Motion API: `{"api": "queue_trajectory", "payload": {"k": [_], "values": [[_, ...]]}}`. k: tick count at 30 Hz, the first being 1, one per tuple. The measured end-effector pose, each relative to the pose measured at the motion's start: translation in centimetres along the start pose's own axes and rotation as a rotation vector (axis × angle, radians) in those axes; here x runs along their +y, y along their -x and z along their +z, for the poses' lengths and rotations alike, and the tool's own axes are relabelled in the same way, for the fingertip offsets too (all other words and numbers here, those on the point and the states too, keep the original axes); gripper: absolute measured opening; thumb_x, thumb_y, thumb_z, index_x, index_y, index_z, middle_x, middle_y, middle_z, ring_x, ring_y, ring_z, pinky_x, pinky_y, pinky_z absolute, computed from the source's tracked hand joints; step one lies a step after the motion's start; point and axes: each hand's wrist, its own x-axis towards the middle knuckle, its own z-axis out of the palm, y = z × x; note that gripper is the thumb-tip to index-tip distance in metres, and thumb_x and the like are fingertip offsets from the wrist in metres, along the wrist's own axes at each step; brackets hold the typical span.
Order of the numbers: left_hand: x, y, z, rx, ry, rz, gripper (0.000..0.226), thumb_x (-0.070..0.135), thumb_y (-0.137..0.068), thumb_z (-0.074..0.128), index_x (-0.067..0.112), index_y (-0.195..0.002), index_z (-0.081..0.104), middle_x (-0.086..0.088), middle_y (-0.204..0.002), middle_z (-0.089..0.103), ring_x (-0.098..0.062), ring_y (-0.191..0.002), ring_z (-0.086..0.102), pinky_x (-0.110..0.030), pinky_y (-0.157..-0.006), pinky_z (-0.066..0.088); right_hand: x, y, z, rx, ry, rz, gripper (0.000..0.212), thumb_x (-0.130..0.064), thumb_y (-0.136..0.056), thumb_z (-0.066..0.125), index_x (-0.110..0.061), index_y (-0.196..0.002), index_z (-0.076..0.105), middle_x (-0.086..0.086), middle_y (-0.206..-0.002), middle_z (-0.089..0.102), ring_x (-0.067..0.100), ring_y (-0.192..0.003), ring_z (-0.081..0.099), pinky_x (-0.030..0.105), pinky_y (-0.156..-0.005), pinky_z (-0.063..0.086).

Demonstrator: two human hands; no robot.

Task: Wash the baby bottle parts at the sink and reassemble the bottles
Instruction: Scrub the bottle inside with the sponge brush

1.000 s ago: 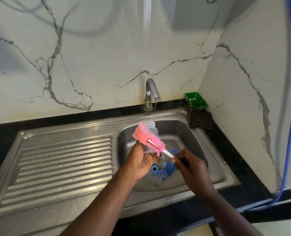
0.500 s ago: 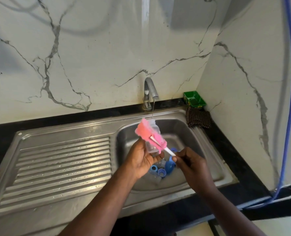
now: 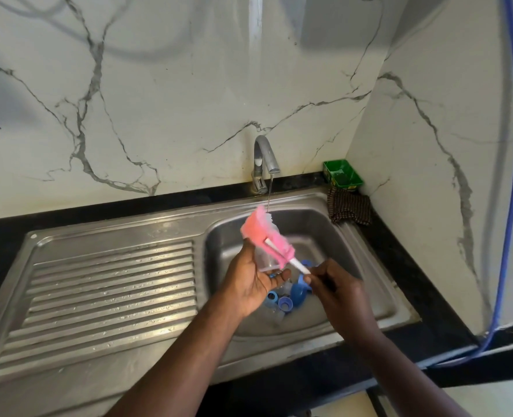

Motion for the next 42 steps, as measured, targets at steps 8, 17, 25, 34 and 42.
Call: {"api": "queue_trajectory", "payload": {"k": [8, 17, 25, 34, 42], "values": [[0.3, 0.0, -0.2, -0.032, 0.057, 0.031, 0.059, 0.059, -0.102, 0.033, 0.012, -0.11, 0.067, -0.012, -0.096, 0.074, -0.022, -0.08, 0.071, -0.036, -0.074, 0.053, 0.0, 0.3, 0.1, -0.005, -0.01, -0.003, 0.011, -0.014, -0.091, 0.069, -0.016, -0.082, 0.062, -0.013, -0.074, 0.062, 0.008, -0.065, 0.06, 0.013, -0.059, 0.044], [1.1, 0.3, -1.7, -0.001, -0.244, 0.073, 0.052, 0.038, -0.09, 0.066, 0.003, -0.129, 0.055, -0.021, -0.102, 0.064, -0.025, -0.075, 0.067, -0.038, -0.065, 0.057, 0.1, -0.5, -1.2, 0.107, -0.123, 0.163, 0.014, -0.019, -0.094, 0.063, -0.021, -0.08, 0.062, -0.001, -0.071, 0.062, 0.012, -0.064, 0.056, 0.018, -0.054, 0.043], [1.7, 0.6, -0.9, 0.247, -0.851, 0.336, 0.035, 0.053, -0.082, 0.061, 0.019, -0.089, 0.064, -0.013, -0.078, 0.069, -0.02, -0.066, 0.066, -0.037, -0.059, 0.054, 0.9, -1.0, -1.6, 0.028, 0.003, 0.088, 0.021, -0.014, -0.092, 0.069, -0.023, -0.077, 0.058, -0.008, -0.068, 0.062, 0.008, -0.061, 0.057, 0.011, -0.055, 0.037], [3.8, 1.4, 0.7, 0.495, -1.302, 0.581, 0.036, 0.041, -0.092, 0.066, 0.024, -0.124, 0.06, 0.011, -0.105, 0.06, -0.008, -0.093, 0.058, -0.011, -0.065, 0.035, 1.3, -2.1, -1.6, 0.003, 0.11, -0.033, 0.019, -0.013, -0.091, 0.07, -0.024, -0.08, 0.058, -0.015, -0.077, 0.061, 0.005, -0.064, 0.058, 0.011, -0.053, 0.037], [2.9, 1.6, 0.6, 0.573, -1.453, 0.659, 0.046, 0.04, -0.088, 0.071, 0.019, -0.127, 0.058, 0.002, -0.115, 0.064, -0.014, -0.099, 0.059, -0.022, -0.076, 0.037, 0.7, -3.1, -1.3, -0.057, 0.11, -0.017, 0.017, -0.021, -0.094, 0.066, -0.026, -0.081, 0.055, -0.02, -0.06, 0.056, 0.001, -0.064, 0.058, 0.011, -0.051, 0.039]]}}
